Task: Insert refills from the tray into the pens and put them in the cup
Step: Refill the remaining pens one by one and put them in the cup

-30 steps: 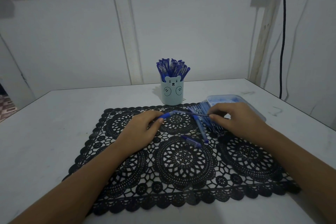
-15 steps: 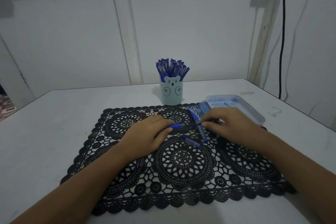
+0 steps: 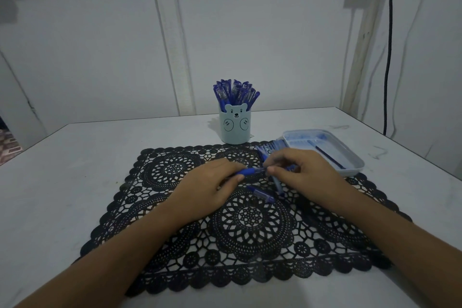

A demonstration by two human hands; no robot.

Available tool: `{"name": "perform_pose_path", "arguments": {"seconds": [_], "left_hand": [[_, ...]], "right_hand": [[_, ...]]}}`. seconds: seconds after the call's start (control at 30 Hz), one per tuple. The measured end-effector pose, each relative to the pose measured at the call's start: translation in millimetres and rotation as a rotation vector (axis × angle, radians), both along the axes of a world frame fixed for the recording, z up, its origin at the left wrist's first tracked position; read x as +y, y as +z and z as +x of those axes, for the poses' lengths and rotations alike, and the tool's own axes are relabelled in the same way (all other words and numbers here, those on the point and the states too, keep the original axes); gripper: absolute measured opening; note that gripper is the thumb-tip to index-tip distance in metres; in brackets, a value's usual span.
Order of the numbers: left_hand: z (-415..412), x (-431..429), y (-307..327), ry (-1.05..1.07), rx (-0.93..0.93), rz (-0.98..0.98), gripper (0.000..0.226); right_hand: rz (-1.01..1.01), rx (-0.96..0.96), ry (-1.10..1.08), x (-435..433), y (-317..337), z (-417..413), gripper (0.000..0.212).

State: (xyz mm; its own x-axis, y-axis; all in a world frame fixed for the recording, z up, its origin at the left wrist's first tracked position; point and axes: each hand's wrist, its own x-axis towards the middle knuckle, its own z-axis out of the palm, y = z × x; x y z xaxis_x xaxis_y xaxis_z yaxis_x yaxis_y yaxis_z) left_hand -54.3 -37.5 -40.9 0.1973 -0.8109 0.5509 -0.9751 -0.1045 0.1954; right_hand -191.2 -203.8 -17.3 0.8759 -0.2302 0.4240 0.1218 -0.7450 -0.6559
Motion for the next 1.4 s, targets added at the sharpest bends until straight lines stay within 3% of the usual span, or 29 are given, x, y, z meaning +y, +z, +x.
{"name": "perform_pose_path", "arguments": {"seconds": [0.23, 0.37, 0.47, 0.57, 0.63, 0.7, 0.8, 0.87, 1.4], "left_hand": [[7.9, 1.5, -2.5, 0.07, 0.084, -0.017, 0.045], [10.7, 1.9, -2.0, 0.129, 0.156, -0.06, 0.035], [10.2, 1.2, -1.7, 0.134, 0.157, -0.056, 0.034], [10.4, 0.6, -2.4, 0.136, 0.157, -0.037, 0.035], [11.0, 0.7, -3.2, 0.13, 0.149, -0.031, 0.036], [11.4, 0.6, -4.0, 0.122, 0.124, -0.022, 0.038], [10.0, 0.6, -4.4, 0.109, 0.086, 0.011, 0.039], [8.5, 0.6, -4.1, 0.079, 0.062, 0.016, 0.043], [1.9, 0.7, -3.2, 0.0, -0.112, -0.034, 0.033]], "right_hand": [[-0.052, 0.011, -0.033, 0.7, -3.6, -1.1, 0.015], [-0.326, 0.061, 0.068, 6.5, -4.9, -3.0, 0.004], [-0.516, 0.135, 0.111, 13.7, -12.1, -0.3, 0.029], [-0.627, 0.129, 0.107, 20.2, -15.8, 1.6, 0.026], [-0.549, 0.103, 0.128, 22.4, -14.5, 1.1, 0.019], [-0.324, 0.051, 0.099, 22.4, -10.1, -0.2, 0.011], [-0.028, -0.067, -0.04, 17.3, -6.7, -0.5, 0.021], [0.061, -0.113, -0.123, 11.1, -7.0, 1.1, 0.024], [0.081, -0.016, -0.047, 13.5, -7.6, 3.8, 0.014]]}}
